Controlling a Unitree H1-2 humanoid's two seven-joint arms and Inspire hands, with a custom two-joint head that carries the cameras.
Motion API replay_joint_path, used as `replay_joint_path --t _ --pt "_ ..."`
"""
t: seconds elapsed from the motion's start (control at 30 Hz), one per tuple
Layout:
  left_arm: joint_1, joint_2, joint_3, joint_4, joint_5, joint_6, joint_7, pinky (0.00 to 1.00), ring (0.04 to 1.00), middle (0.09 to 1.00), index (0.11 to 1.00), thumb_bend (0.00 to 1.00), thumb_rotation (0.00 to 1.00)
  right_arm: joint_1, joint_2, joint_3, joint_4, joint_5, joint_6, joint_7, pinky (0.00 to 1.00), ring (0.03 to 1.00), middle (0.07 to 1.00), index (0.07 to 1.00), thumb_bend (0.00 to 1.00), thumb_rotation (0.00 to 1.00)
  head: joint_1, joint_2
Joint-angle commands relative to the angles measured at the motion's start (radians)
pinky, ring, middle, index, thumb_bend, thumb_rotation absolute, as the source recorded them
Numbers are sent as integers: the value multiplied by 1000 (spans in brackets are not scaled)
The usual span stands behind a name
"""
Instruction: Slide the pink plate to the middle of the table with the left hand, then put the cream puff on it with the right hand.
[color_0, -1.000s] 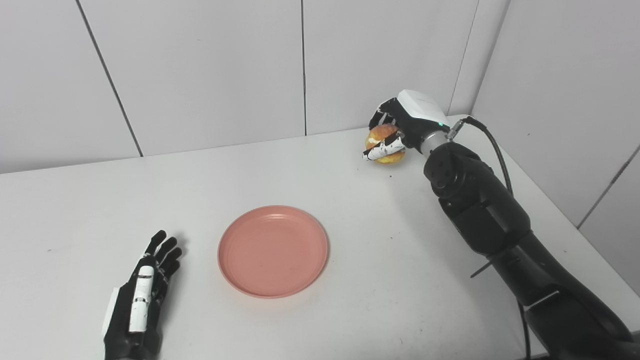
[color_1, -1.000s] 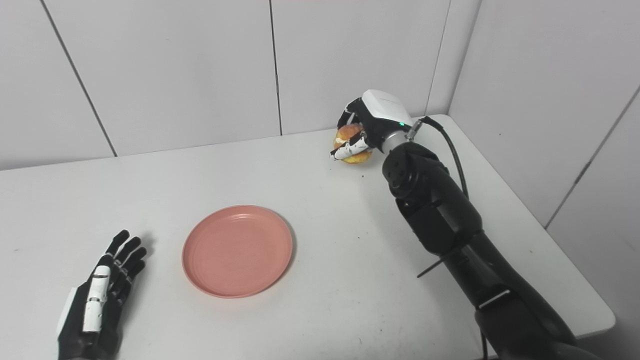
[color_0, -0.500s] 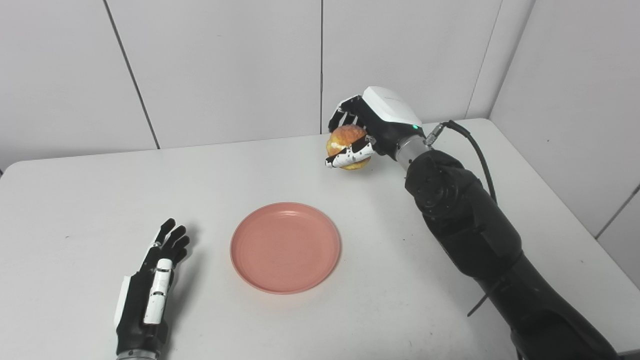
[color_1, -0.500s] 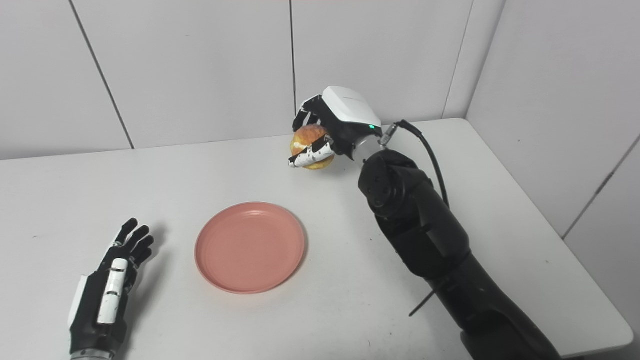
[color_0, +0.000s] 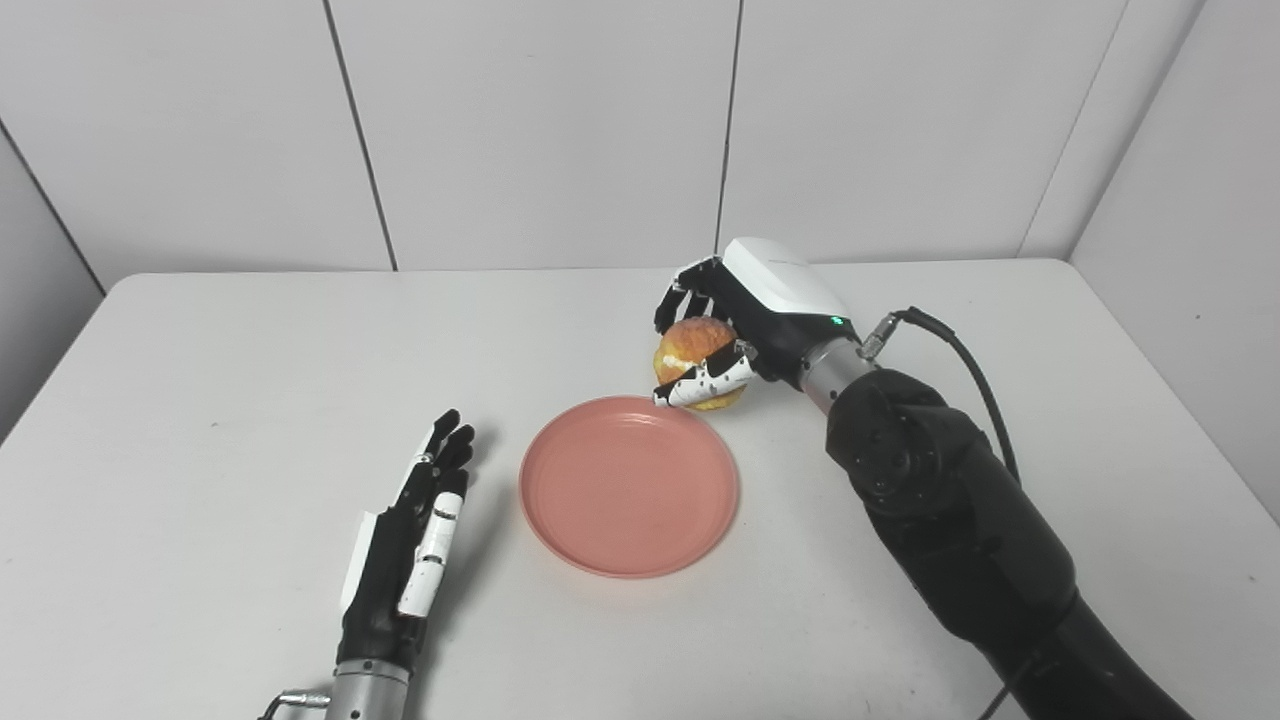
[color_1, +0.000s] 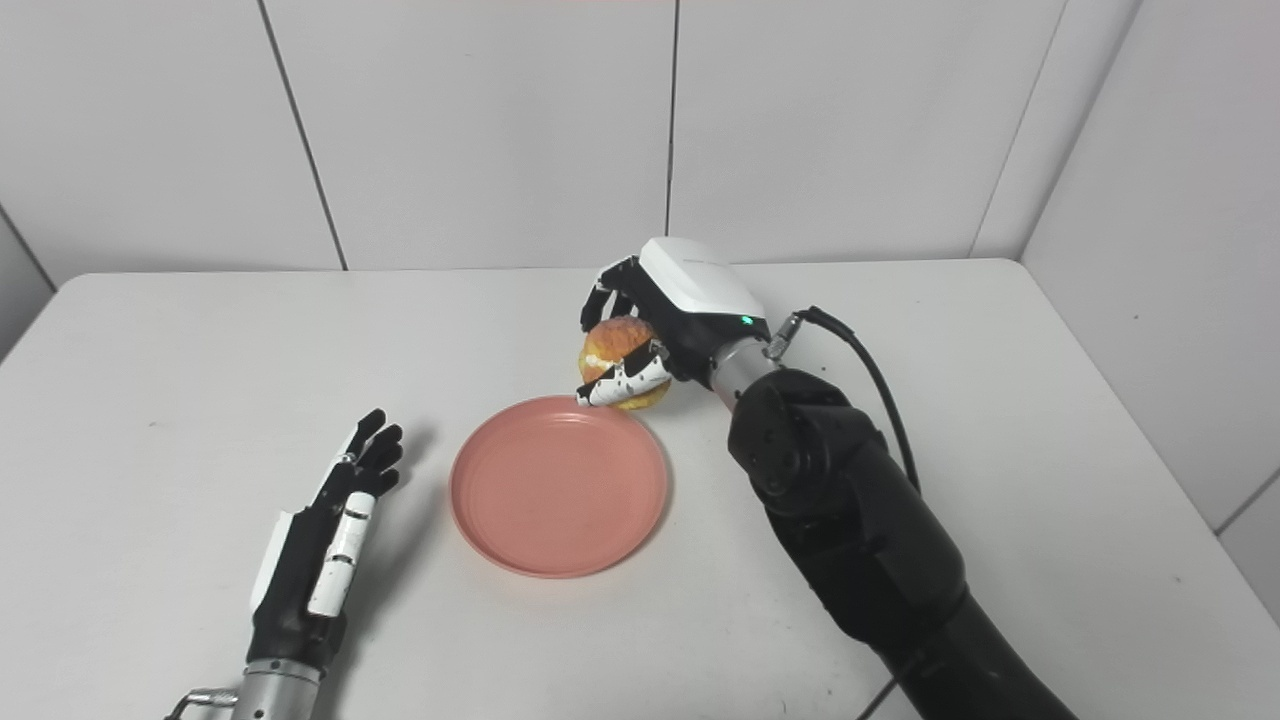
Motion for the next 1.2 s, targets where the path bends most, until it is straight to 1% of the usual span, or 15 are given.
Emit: replay_joint_path --t 0.0,0.07,0.1,0.23,0.47,0.67,0.77,0.87,0.97,1.17 --pt "46 -36 -7 -34 22 -12 25 926 932 924 917 430 919 -26 15 0 -31 -8 -40 -11 293 378 463 490 507 131 13 3" --pt "44 -40 -14 -36 37 -10 34 925 930 920 912 418 925 -15 26 11 -24 -15 -44 -15 307 391 474 490 507 131 24 6" --pt "44 -42 -17 -40 44 -6 38 923 927 918 910 407 934 -10 32 20 -19 -22 -42 -15 327 416 496 490 508 133 26 8" --pt "43 -46 -23 -43 60 -4 49 921 923 917 910 396 946 6 44 46 0 -39 -46 -17 347 439 515 491 508 136 32 13" --pt "39 -56 -31 -57 66 22 58 911 916 911 900 415 935 37 59 66 39 -33 -75 -20 287 372 459 488 507 133 50 22" --pt "39 -62 -39 -63 69 30 65 903 911 908 896 409 920 49 78 79 78 -37 -101 -32 273 367 465 489 507 133 58 27" --pt "39 -61 -43 -66 73 37 66 904 913 909 896 430 923 51 90 86 110 -37 -121 -49 268 366 463 489 507 132 59 27" --pt "41 -65 -47 -76 76 48 71 896 911 907 894 427 924 50 104 95 144 -42 -130 -65 274 372 473 489 507 132 61 29" --pt "43 -67 -51 -79 76 50 77 892 905 906 892 423 921 49 113 99 171 -44 -142 -75 299 399 495 490 507 131 61 31" --pt "44 -67 -56 -80 79 56 80 891 905 908 894 428 928 48 131 104 243 -50 -173 -120 307 407 495 489 508 129 64 34"
